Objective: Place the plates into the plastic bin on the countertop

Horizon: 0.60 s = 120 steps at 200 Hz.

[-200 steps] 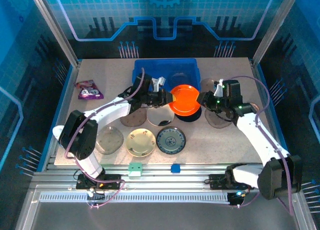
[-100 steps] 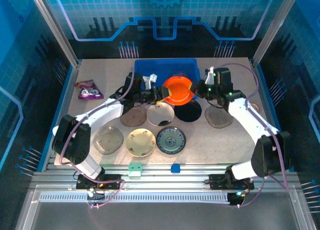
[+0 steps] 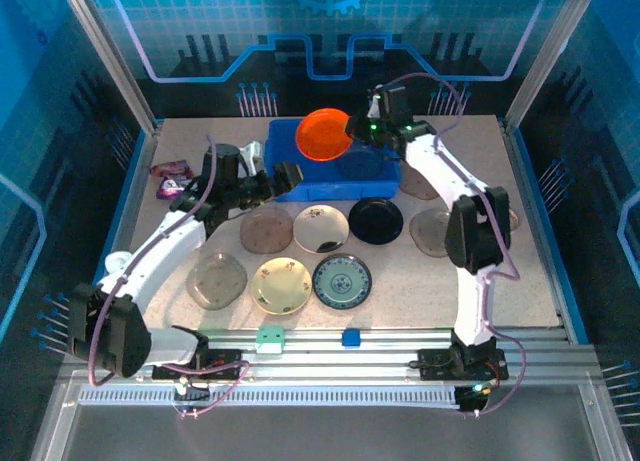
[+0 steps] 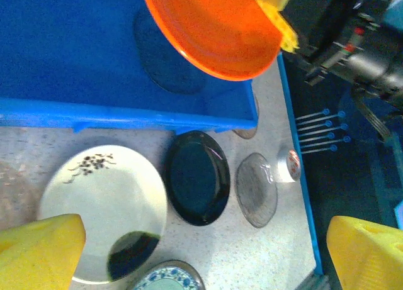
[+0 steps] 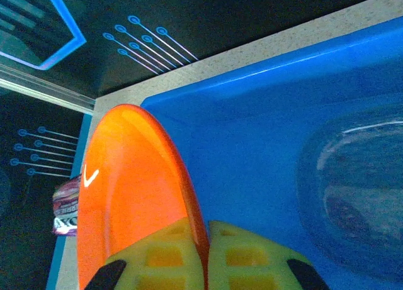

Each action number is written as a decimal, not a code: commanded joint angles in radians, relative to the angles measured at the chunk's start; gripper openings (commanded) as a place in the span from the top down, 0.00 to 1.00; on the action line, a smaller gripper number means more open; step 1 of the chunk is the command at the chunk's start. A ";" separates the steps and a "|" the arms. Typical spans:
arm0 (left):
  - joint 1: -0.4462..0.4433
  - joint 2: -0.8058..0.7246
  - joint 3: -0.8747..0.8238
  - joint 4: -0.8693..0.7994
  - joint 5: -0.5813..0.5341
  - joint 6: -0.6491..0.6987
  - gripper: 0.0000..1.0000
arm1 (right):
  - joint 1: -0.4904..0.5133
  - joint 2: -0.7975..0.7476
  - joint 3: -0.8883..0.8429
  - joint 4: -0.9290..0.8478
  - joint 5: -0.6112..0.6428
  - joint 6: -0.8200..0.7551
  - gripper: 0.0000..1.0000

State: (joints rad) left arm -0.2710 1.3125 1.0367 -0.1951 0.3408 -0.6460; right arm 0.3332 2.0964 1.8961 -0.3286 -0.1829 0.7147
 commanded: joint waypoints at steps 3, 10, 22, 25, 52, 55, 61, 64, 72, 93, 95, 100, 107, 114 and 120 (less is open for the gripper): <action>0.033 -0.049 -0.037 -0.082 -0.036 0.039 0.01 | 0.027 0.128 0.151 -0.065 0.036 0.014 1.00; 0.039 -0.055 -0.043 -0.087 -0.035 0.040 0.01 | 0.036 0.167 0.201 -0.084 0.047 0.010 1.00; 0.046 -0.063 -0.054 -0.090 -0.036 0.039 0.01 | 0.047 0.223 0.268 -0.104 0.051 0.014 1.00; 0.047 -0.064 -0.056 -0.091 -0.035 0.039 0.01 | 0.050 0.238 0.281 -0.106 0.051 0.015 1.00; 0.055 -0.070 -0.078 -0.084 -0.034 0.035 0.01 | 0.078 0.350 0.390 -0.155 0.078 0.003 1.00; 0.055 -0.070 -0.080 -0.084 -0.033 0.035 0.01 | 0.080 0.360 0.398 -0.158 0.079 0.003 1.00; 0.055 -0.070 -0.084 -0.083 -0.034 0.035 0.01 | 0.084 0.375 0.408 -0.156 0.076 0.007 1.00; 0.055 -0.070 -0.085 -0.081 -0.033 0.034 0.01 | 0.085 0.380 0.411 -0.155 0.074 0.010 1.00; 0.055 -0.070 -0.092 -0.079 -0.032 0.032 0.01 | 0.087 0.400 0.421 -0.157 0.071 0.016 1.00; 0.056 -0.070 -0.109 -0.064 -0.029 0.027 0.01 | 0.096 0.437 0.451 -0.167 0.074 0.014 1.00; 0.056 -0.069 -0.111 -0.061 -0.029 0.027 0.01 | 0.095 0.441 0.452 -0.167 0.073 0.013 1.00; 0.056 -0.067 -0.115 -0.057 -0.029 0.028 0.01 | 0.098 0.450 0.461 -0.170 0.070 0.013 1.00; 0.056 -0.062 -0.118 -0.055 -0.027 0.028 0.01 | 0.099 0.464 0.477 -0.175 0.069 0.010 1.00; 0.055 -0.054 -0.117 -0.050 -0.024 0.028 0.01 | 0.102 0.480 0.500 -0.188 0.069 0.005 1.00; 0.055 -0.046 -0.117 -0.049 -0.020 0.029 0.01 | 0.105 0.495 0.526 -0.201 0.070 -0.001 1.00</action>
State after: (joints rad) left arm -0.2249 1.2686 0.9318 -0.2573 0.3172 -0.6281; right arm 0.4259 2.5439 2.3219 -0.4923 -0.1146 0.7174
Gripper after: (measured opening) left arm 0.987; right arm 0.069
